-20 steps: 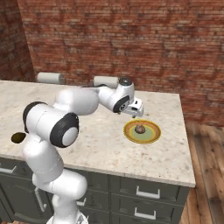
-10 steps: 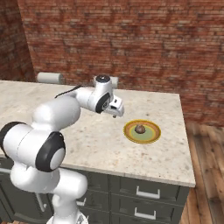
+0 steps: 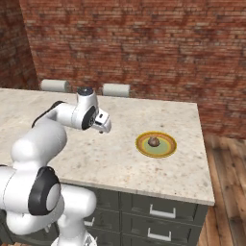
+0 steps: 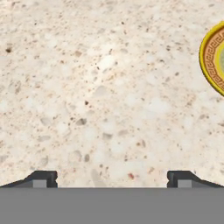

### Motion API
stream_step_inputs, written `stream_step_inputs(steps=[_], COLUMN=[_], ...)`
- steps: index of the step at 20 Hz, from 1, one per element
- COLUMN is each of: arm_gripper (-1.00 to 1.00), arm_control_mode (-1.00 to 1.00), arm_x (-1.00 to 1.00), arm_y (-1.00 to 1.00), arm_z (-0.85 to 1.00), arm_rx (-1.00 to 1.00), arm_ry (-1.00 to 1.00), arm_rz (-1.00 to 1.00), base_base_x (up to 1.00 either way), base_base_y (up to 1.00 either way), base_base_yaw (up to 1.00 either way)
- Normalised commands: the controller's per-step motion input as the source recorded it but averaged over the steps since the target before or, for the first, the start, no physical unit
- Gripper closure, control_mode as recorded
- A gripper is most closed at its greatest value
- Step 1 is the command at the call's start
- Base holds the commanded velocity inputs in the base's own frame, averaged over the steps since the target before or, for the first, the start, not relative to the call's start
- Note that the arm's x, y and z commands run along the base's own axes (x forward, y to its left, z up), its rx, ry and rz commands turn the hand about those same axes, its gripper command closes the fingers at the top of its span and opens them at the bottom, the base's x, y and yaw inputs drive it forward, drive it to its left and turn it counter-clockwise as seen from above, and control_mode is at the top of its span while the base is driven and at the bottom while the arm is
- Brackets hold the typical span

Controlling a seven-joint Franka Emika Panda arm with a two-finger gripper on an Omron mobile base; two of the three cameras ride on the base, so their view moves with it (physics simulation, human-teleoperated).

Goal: Pick the avocado and bread from the counter and place them on the plate. Then pick the jam from the cabinet and place it next to the plate. Lastly close the cabinet door.

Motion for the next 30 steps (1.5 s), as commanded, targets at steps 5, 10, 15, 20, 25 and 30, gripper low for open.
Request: stream_step_inputs(steps=[5, 10, 15, 20, 25, 30], arm_gripper=[-1.0, -1.0, -1.0, -1.0, -1.0, -1.0], arm_control_mode=[-1.0, -1.0, -1.0, -1.0, -1.0, -1.0], arm_x=[-0.31, -0.36, -0.42, -0.34, -0.2, -0.08], arm_y=[0.86, 0.84, 0.77, 0.78, 0.76, 0.64], arm_z=[0.13, 0.09, 0.01, 0.0, 0.0, 0.0], arm_rx=[0.06, 0.06, 0.06, 0.04, 0.02, 0.0], arm_ry=[0.02, 0.08, 0.06, 0.06, 0.09, 0.07], arm_rz=[0.0, 0.0, 0.0, 0.0, 0.0, 0.02], base_base_x=[0.0, 0.0, 0.0, 0.0, 0.0, 0.0], base_base_y=[0.0, 0.0, 0.0, 0.0, 0.0, 0.0], base_base_yaw=[0.0, 0.0, 0.0, 0.0, 0.0, 0.0])
